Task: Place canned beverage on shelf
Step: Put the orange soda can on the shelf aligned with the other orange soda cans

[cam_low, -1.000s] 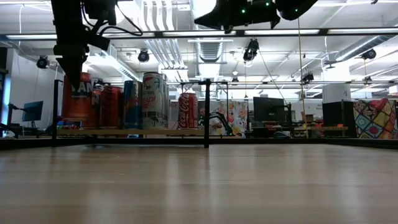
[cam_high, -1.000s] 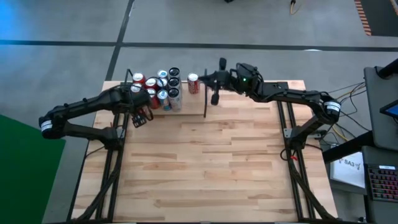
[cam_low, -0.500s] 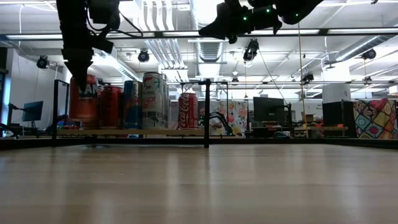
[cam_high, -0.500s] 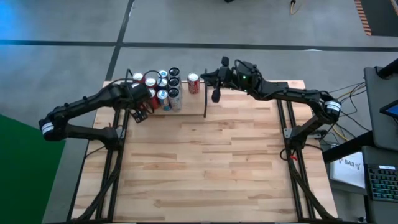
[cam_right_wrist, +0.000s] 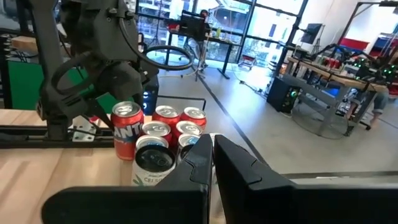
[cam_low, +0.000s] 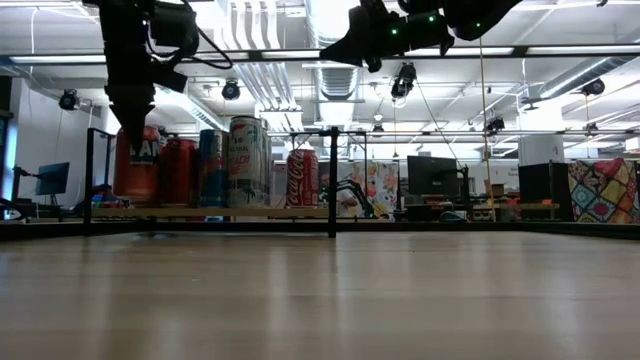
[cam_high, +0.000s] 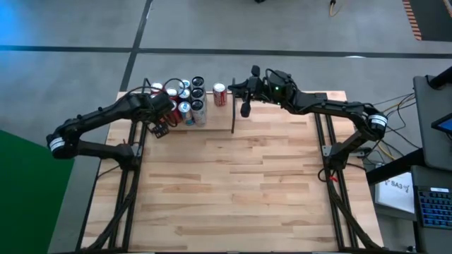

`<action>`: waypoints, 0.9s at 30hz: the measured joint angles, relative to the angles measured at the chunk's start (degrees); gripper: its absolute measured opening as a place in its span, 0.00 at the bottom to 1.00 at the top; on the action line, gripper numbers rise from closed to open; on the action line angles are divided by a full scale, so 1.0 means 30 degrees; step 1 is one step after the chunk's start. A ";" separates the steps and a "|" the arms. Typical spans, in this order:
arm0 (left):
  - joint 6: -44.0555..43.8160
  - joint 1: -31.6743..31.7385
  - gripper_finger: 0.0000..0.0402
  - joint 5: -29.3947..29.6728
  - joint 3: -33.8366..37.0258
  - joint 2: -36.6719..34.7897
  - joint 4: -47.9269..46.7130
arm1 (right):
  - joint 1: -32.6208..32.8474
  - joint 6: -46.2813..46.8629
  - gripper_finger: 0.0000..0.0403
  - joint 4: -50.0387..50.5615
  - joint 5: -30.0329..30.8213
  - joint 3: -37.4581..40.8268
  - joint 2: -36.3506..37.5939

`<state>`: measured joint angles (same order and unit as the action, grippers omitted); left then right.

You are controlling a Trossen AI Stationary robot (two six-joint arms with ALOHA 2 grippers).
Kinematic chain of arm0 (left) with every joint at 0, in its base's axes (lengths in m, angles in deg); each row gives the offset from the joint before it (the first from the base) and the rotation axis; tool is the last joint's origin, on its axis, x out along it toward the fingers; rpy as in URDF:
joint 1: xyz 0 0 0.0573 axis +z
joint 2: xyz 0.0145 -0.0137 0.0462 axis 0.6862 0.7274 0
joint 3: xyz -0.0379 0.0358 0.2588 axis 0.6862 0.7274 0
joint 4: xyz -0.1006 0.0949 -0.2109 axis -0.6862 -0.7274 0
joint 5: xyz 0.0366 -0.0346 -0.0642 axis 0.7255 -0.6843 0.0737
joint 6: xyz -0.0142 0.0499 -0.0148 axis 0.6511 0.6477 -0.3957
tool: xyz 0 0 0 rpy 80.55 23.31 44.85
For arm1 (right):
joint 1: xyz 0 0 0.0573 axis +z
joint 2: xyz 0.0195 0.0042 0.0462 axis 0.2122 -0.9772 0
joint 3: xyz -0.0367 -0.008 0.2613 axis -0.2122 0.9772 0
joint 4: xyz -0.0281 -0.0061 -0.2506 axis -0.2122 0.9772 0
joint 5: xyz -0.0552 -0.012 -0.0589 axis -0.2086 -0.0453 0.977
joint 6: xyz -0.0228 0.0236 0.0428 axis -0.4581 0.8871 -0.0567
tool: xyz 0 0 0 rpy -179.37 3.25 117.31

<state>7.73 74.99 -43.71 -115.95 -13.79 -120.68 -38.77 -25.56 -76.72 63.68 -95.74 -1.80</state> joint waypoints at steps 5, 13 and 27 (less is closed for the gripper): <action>0.0177 0.0253 0.75 -0.0003 0.0167 0.0257 0.0060 | 0.0000 0.0045 0.02 0.0526 0.0000 0.0007 -0.0007; 0.0236 0.0371 0.75 -0.0017 0.0277 0.0257 0.0169 | 0.0000 0.0146 0.02 0.0703 0.0002 0.0015 -0.0007; 0.0367 0.0393 0.78 -0.0356 0.0277 0.0243 0.0300 | 0.0000 0.0503 0.02 0.0739 0.0007 0.0015 -0.0007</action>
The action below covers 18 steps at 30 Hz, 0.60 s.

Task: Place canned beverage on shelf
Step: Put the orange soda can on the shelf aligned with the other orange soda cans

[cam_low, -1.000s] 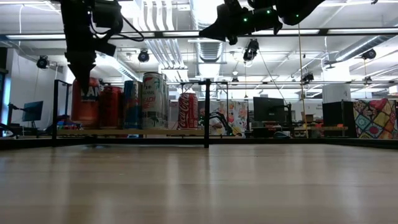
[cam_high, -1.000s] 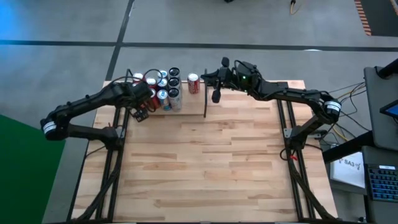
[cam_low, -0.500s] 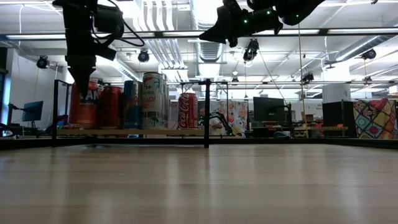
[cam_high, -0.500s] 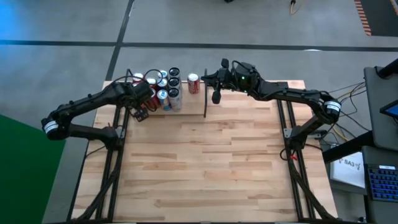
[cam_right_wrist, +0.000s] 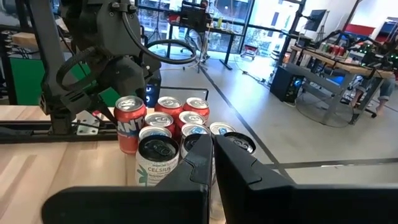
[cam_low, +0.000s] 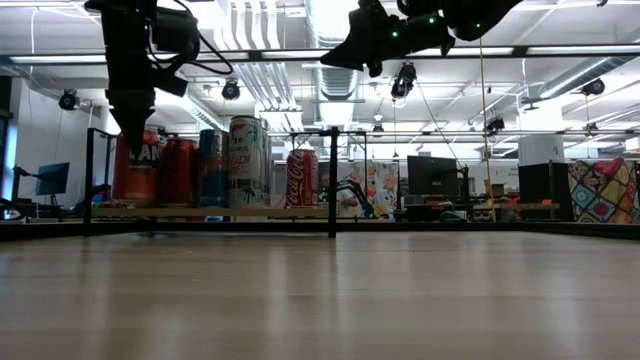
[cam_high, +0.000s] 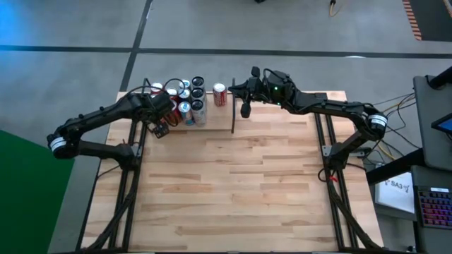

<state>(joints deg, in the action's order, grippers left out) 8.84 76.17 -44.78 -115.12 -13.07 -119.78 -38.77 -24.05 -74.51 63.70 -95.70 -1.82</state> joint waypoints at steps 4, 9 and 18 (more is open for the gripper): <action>0.0007 0.0000 0.79 0.0000 0.0000 0.0000 0.0007 | 0.0000 0.0007 0.02 0.0094 0.0000 0.0000 0.0000; 0.0007 0.0000 0.79 0.0010 0.0000 0.0000 0.0119 | 0.0000 0.0004 0.02 0.0190 0.0000 0.0007 0.0000; 0.0007 0.0000 0.79 0.0029 0.0000 0.0000 0.0404 | 0.0000 0.0005 0.02 0.0288 0.0002 0.0007 0.0000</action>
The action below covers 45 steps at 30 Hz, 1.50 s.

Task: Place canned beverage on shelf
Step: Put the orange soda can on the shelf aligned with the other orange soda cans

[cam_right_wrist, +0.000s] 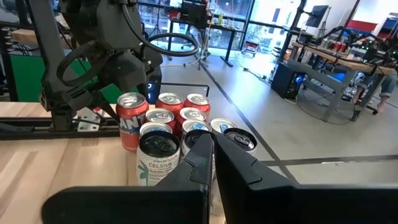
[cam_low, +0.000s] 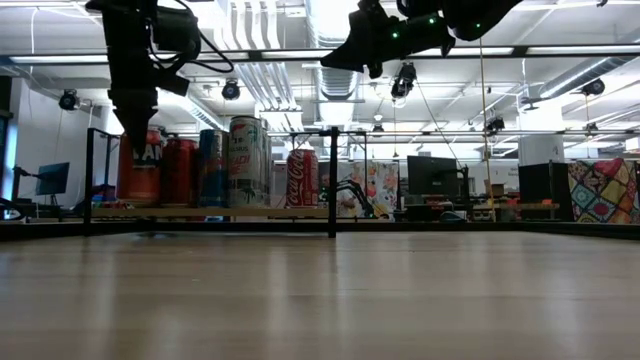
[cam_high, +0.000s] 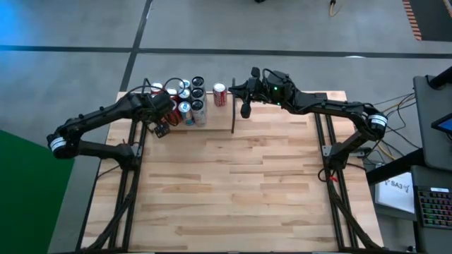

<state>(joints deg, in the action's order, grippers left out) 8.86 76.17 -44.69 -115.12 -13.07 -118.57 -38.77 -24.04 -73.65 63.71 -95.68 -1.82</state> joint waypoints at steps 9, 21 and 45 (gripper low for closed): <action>0.0000 0.0000 0.79 0.0000 0.0000 -0.0007 0.0004 | 0.0000 0.0002 0.02 0.0452 -0.0001 0.0015 0.0000; -0.0081 0.0000 0.79 -0.0007 0.0000 -0.0007 -0.0015 | 0.0007 0.0222 0.02 0.0441 0.0000 0.0015 0.0022; -0.0021 0.0000 0.79 -0.0007 0.0335 -0.0242 -0.0196 | 0.0007 0.0563 0.02 0.0441 -0.0002 0.0015 0.0022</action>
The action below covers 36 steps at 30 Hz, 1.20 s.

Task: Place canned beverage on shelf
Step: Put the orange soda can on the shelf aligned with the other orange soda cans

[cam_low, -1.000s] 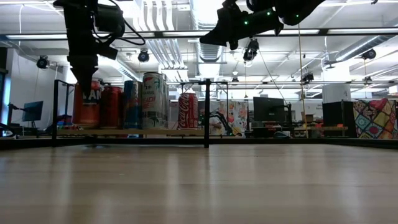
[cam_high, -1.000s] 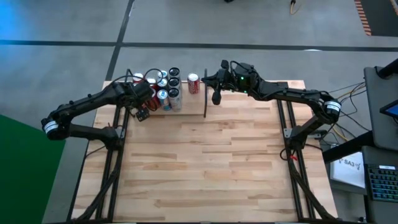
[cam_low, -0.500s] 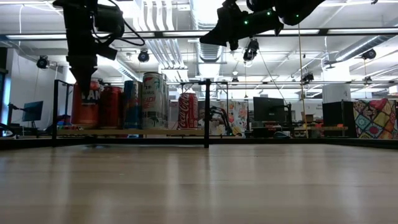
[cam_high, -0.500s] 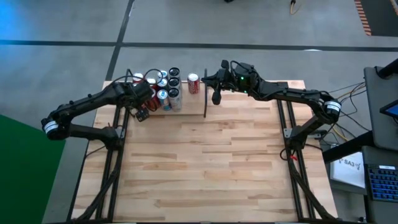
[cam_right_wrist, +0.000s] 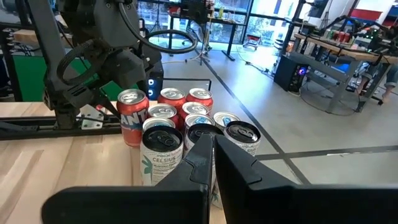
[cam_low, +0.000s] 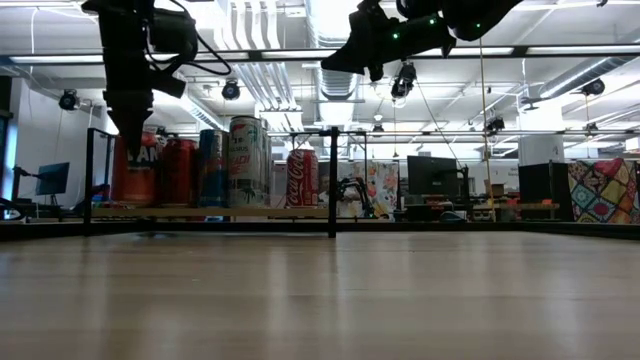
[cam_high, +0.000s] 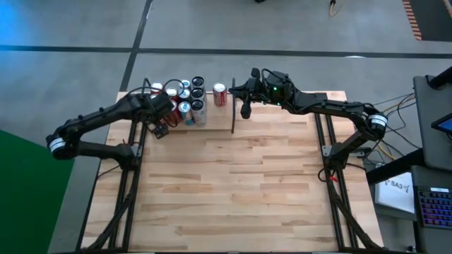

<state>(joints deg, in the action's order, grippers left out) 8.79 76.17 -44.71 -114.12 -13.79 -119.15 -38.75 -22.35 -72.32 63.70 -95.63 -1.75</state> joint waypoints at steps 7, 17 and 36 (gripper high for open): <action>-0.0066 0.0000 0.79 0.0035 0.0611 -0.0266 0.0147 | 0.0000 0.0139 0.02 -0.0052 0.0000 0.0000 0.0000; -0.0112 0.0000 0.79 0.0238 0.0685 -0.0406 0.0452 | 0.0000 0.0335 0.02 -0.0095 0.0000 0.0000 0.0015; -0.0554 0.0101 0.79 0.0170 0.0765 -0.0436 0.0505 | 0.0000 0.0423 0.02 -0.0095 0.0000 0.0000 0.0015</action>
<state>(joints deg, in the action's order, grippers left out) 7.13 76.47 -44.21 -111.82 -15.10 -117.64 -38.75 -21.08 -72.61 63.70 -95.63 -1.71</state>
